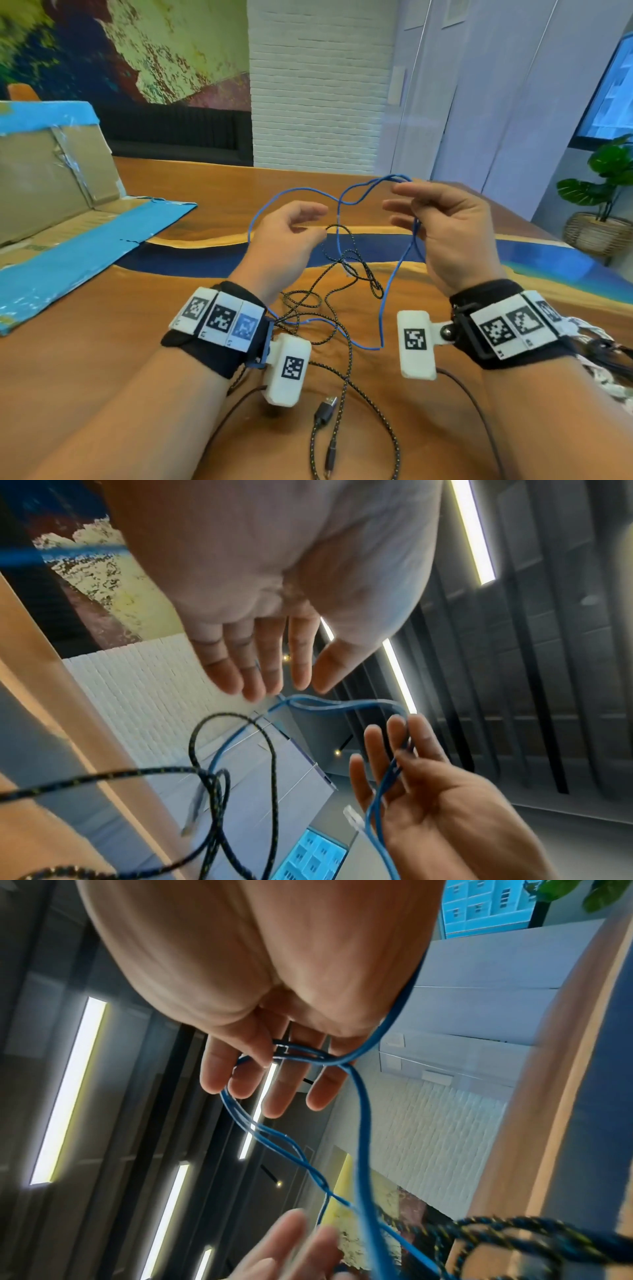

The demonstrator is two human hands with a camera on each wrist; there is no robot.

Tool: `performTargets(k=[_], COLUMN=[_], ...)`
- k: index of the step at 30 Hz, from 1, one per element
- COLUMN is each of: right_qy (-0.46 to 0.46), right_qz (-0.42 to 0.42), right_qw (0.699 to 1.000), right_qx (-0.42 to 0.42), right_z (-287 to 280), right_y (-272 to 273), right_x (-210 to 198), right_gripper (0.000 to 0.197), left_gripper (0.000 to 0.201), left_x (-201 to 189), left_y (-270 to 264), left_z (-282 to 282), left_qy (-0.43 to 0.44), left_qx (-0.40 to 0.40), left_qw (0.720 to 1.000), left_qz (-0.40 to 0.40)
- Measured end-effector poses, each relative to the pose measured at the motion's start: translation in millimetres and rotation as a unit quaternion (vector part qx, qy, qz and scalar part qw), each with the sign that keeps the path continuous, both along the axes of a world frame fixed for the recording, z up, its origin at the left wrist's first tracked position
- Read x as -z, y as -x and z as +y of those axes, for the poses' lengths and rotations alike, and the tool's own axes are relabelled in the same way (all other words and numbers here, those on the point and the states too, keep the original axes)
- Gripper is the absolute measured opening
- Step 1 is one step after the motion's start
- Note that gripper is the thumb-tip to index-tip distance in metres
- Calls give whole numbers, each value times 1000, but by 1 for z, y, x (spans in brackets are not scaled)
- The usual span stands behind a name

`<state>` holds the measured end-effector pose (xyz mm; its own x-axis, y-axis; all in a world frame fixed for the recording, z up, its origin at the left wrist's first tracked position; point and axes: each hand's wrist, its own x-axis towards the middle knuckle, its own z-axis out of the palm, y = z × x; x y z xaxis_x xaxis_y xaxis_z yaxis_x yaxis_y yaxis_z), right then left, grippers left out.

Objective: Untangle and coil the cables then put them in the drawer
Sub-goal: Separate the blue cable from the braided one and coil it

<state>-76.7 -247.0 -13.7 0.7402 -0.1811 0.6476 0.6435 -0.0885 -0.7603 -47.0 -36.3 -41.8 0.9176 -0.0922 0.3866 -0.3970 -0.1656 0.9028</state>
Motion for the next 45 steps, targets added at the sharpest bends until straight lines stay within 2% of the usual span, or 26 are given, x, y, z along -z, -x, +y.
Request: performTargets(k=[3,5,7,10,12,15,17,21,24,27,30,32,34,38,41,43,45], right_qy=[-9,-21,-29,-28,-25,-14,28,131,148,186,209,224,209,132,152,192,233], right_qz=[-23,-40,-53,-52,-42,-12,17,76,91,107,96,82,76,72,74,89,112], right_qw=[999,998,997,998,999,999,997,985,982,975,973,970,973,989,986,977,966], right_qx=[-30,-46,-45,-8,18,51,68,77,77,54,-22,-53,-53,-13,-5,-3,-9], right_z=[7,9,9,3,-3,-14,-21,-26,-20,-9,9,19,17,-3,-11,-15,-20], right_y=[-9,-13,-19,-31,-39,-49,-52,-46,-37,-29,-24,-23,-27,-32,-33,-33,-32], right_x=[-14,-26,-34,-43,-48,-49,-45,-42,-47,-50,-51,-50,-47,-50,-50,-50,-50], right_gripper=[47,48,47,39,36,40,37,30,14,22,35,18,17,17,11,9,12], left_gripper=[33,31,25,19,24,34,23,18,25,19,21,26,34,40,41,39,36], left_x=[-4,-13,-27,-52,-60,-60,-54,-52,-64,-74,-79,-81,-82,-80,-78,-81,-87], left_y=[-12,-21,-31,-41,-47,-57,-58,-56,-50,-35,-21,-19,-23,-30,-31,-31,-30], left_z=[-12,-14,-11,-9,-10,-11,-12,-17,-16,-13,-13,-8,1,20,21,20,20], left_qy=[-2,67,134,190,156,23,-34,3,11,-33,-87,-90,-75,-114,-55,60,185], left_qx=[1,-55,-72,11,57,78,63,0,-10,8,51,64,80,113,137,160,200], left_qw=[999,996,988,980,983,997,997,999,995,992,987,987,990,986,989,985,961], left_qz=[35,13,9,67,78,14,-28,-53,-96,-122,-129,-116,-90,-36,-7,22,52])
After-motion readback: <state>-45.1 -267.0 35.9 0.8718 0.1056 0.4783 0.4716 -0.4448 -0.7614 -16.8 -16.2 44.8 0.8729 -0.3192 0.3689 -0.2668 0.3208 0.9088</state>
